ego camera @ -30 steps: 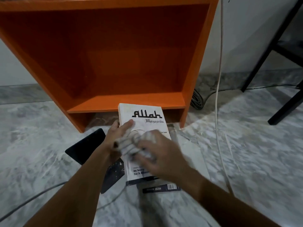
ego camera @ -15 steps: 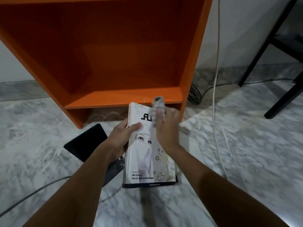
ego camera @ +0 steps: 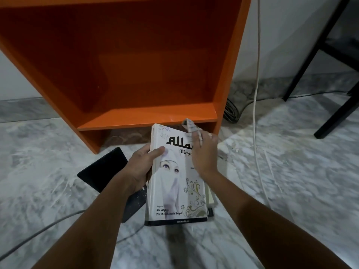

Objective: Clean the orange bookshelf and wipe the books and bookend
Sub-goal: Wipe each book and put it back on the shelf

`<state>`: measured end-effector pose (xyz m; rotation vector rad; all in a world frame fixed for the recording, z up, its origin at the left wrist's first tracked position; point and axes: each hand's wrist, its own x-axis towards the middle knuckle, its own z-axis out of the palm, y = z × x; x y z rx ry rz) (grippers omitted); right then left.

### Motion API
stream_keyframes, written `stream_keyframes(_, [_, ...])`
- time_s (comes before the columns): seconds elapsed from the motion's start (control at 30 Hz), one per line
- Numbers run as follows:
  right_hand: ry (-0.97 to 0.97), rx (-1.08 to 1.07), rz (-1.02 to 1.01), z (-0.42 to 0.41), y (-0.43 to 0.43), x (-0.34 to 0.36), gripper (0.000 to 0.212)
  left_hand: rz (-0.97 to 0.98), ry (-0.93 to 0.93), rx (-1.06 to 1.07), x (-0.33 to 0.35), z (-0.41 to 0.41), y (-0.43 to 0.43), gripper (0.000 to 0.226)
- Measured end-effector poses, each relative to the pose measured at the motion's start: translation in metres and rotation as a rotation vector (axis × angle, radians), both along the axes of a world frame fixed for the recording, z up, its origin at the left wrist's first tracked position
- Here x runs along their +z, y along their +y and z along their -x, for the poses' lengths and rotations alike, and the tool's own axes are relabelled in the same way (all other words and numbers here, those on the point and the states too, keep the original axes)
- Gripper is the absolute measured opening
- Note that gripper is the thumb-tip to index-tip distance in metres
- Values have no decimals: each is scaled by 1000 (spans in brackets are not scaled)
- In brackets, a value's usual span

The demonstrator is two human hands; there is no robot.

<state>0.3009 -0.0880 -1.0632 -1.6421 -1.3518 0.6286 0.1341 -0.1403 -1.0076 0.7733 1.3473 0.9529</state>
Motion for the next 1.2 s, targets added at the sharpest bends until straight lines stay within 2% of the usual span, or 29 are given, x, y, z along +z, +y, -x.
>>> stream_keyframes(0.13, [-27,332,-151,46,-71,18,39,-29,3,124,2,2,6,24])
stream_keyframes(0.2, [-90,418,-232,61,-100,16,45,-9,-60,165,2,11,8,36])
stream_keyframes(0.23, [-132,407,-262,62,-106,11,47,3,-99,174,2,15,9,44])
stream_keyframes(0.3, [-156,295,-204,53,-101,2,45,-17,-89,198,3,18,8,37])
stream_keyframes(0.37, [-138,114,-63,34,-84,-10,37,-61,-37,214,3,19,8,24])
stream_keyframes(0.47, [-39,-117,187,1,-60,-24,34,-76,-41,199,6,16,6,23])
stream_keyframes(0.5, [-18,-155,205,-4,-57,-24,34,-79,-41,187,7,15,6,24])
stream_keyframes(0.57, [-17,-99,80,3,-64,-15,33,-80,-39,178,8,11,8,25])
stream_keyframes(0.63, [-7,149,-131,27,-87,7,33,-83,-44,160,12,8,12,21])
stream_keyframes(0.7, [-110,380,-317,49,-109,22,35,-78,-72,85,17,7,14,23])
stream_keyframes(0.73, [-172,424,-397,55,-111,25,33,-82,-71,56,20,7,15,24])
stream_keyframes(0.97, [-345,261,-560,29,-23,73,33,-139,13,-82,63,1,11,31])
stream_keyframes(1.07, [-275,188,-467,13,13,110,32,-157,48,-113,94,2,8,26])
stream_keyframes(1.2, [-98,-40,-159,-6,46,133,39,-187,130,-176,128,8,4,29])
